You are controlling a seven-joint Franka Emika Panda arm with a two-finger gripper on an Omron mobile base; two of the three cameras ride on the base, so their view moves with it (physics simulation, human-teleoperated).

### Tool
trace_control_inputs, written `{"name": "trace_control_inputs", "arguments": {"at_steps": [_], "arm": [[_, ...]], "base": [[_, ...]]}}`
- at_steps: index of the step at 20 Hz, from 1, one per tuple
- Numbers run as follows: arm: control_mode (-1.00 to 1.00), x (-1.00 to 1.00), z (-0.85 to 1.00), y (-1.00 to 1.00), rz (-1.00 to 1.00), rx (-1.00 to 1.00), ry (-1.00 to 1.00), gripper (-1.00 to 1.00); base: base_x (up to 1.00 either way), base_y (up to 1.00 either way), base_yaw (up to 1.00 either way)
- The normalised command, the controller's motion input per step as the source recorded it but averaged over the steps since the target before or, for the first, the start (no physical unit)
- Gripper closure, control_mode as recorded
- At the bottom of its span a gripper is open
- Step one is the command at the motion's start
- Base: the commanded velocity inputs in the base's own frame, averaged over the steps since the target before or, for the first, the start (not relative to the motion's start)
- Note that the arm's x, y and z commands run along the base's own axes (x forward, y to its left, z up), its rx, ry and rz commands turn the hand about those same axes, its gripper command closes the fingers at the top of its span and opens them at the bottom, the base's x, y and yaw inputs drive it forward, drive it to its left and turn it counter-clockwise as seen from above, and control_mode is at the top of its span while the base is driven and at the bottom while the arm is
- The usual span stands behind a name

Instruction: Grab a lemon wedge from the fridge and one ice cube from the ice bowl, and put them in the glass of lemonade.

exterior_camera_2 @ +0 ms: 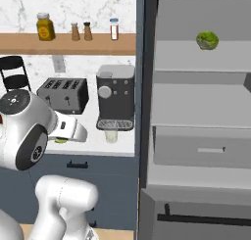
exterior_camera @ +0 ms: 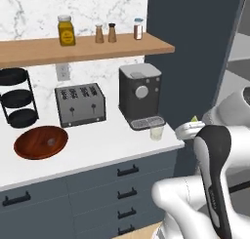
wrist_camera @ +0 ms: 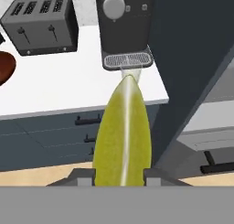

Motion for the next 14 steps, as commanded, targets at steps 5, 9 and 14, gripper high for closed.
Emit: {"name": "trace_control_inputs", "arguments": {"at_steps": [5,9,14], "arm": [[1.0,0.0,0.0,0.0,0.0,0.0,0.0,1.0],[1.0,0.0,0.0,0.0,0.0,0.0,0.0,1.0],[-1.0,0.14,-0.08,0.03,-0.16,0.0,0.1,1.0]], "base": [[0.78,0.23,-0.22],[0.32,0.03,-0.23],[0.03,0.0,-0.1]]}}
